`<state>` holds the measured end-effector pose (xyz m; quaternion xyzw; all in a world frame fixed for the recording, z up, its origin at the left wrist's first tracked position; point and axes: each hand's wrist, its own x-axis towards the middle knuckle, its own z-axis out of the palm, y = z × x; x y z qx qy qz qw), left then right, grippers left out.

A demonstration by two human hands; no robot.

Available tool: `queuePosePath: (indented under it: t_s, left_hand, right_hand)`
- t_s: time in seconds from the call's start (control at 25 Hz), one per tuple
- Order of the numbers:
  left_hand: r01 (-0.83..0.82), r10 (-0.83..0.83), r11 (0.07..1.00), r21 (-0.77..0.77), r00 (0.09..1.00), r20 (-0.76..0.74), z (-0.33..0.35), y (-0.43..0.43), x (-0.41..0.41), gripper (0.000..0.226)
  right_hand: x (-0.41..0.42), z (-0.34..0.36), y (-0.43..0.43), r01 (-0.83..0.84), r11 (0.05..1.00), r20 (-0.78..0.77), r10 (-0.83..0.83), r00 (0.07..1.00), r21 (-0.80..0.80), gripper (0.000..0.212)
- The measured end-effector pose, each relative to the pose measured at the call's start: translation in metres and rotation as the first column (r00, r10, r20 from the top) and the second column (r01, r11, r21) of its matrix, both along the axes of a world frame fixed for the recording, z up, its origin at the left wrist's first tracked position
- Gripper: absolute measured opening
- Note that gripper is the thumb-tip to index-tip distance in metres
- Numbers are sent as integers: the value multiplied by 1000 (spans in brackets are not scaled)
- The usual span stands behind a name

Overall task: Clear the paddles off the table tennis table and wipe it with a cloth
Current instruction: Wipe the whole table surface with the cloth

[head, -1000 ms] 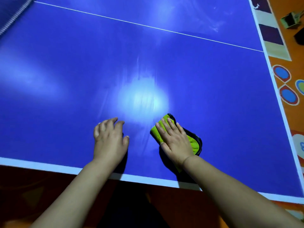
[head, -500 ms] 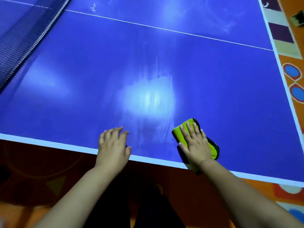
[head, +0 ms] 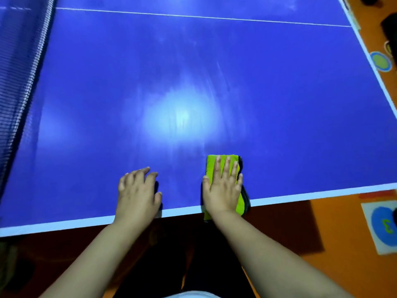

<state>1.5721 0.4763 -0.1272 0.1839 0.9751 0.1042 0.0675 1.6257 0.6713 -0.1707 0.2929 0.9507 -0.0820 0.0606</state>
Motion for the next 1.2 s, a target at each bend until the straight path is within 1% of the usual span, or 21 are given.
queuePosePath:
  t_s: [0.12,0.2,0.28,0.36,0.48,0.56,0.76,0.96,1.08,1.2]
  left_hand:
    - [-24,25,999,-25,999,26,1,-46,-12,51]
    - [-26,28,998,-52,999,45,-1,-71,-15,48]
    - [-17,21,997,-72,998,56,-2,-86,-16,43]
    - [-18,24,997,-76,997,73,-3,-90,-19,44]
    - [14,-8,997,-80,997,74,1,-74,-27,49]
    - [44,-40,996,-75,997,61,5,-53,-32,48]
    - [67,-63,996,-65,996,64,11,6,-44,45]
    - [64,-60,996,-58,997,58,15,66,-54,43]
    - [16,-13,999,-40,997,72,15,92,-63,43]
    - [-56,58,998,-22,995,81,11,98,-67,43]
  right_hand:
    - [-22,-4,-58,-39,998,31,41,999,-46,73]
    - [-35,-2,-97,-100,994,2,100,995,-46,75]
    - [-43,-2,-127,-276,958,14,278,961,-71,74]
    - [-47,-6,-132,-413,906,4,415,910,-90,70]
    - [-47,-6,-107,-454,889,-38,452,891,-65,68]
    - [-46,-6,-82,-417,904,-29,416,909,-93,68]
    - [-39,-4,14,-214,975,-35,212,977,-65,66]
    - [-35,3,123,-78,996,-11,78,997,-43,69]
    - [-38,7,189,25,999,-25,-26,999,-35,65]
    - [-48,12,226,69,995,29,-67,997,-75,67]
